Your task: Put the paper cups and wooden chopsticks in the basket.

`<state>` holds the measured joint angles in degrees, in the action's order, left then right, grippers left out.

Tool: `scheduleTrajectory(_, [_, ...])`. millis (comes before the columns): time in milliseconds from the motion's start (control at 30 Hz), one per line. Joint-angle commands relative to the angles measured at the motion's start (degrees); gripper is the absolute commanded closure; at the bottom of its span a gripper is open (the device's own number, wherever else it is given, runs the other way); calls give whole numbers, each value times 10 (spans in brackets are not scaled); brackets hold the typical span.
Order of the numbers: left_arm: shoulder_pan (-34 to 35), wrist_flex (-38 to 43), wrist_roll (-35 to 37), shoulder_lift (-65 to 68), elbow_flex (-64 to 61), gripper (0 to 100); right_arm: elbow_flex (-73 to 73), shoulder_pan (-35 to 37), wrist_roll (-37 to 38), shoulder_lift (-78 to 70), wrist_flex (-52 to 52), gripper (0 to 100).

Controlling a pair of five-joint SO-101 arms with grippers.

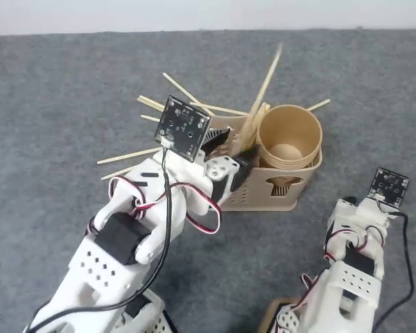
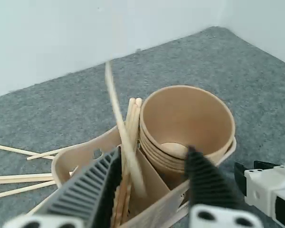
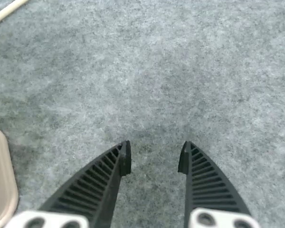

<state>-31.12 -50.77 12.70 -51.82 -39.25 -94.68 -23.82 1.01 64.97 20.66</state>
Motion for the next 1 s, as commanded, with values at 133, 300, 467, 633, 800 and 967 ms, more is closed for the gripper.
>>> scheduleTrajectory(133, [120,-3,-6,-23,55,729,4,0,13,7,-4,821])
scheduleTrajectory(300, [195,-64,-63,-34,72,729,-8,40,61,7,-4,821])
scheduleTrajectory(467, [275,-40,-109,-25,55,729,-10,44,86,7,-5,821])
scheduleTrajectory(633, [328,-25,-176,49,29,743,-10,44,87,7,-5,821])
scheduleTrajectory(800, [370,-22,-323,194,63,743,-10,45,87,7,-5,821])
scheduleTrajectory(967, [386,-26,-470,368,160,743,-10,45,87,7,-5,821])
